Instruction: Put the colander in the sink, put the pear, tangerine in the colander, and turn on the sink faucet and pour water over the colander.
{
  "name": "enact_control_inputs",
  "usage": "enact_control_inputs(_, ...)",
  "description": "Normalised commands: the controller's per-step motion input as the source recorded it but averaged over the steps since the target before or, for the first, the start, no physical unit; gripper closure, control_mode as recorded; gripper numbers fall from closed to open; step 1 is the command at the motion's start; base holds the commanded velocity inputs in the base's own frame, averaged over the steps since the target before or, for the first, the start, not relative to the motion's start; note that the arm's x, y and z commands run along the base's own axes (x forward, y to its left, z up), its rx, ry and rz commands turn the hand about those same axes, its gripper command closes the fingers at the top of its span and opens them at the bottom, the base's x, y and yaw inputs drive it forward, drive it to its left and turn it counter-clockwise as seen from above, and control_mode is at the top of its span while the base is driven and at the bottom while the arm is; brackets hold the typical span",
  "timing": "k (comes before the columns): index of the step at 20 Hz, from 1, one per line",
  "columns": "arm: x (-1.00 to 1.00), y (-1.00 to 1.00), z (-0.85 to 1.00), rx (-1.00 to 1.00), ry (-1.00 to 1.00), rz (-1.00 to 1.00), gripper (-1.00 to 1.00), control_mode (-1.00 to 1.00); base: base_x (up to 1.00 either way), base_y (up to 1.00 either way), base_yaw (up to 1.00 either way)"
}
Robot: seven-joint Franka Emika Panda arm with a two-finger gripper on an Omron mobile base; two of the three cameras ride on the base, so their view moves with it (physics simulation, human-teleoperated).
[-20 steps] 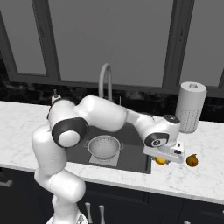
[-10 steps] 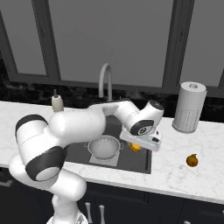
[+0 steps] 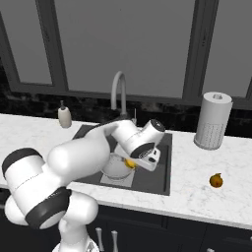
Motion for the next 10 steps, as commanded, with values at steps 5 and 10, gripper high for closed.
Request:
enact_control_inputs(5,0.47,0.53,-0.34,0.08,-0.01,0.00,1.00,-1.00,0.00,0.00,0.00)
enact_control_inputs(10,0.44,0.58,-0.30,0.03,0.00,0.00,1.00,-1.00,0.00,0.00,0.00)
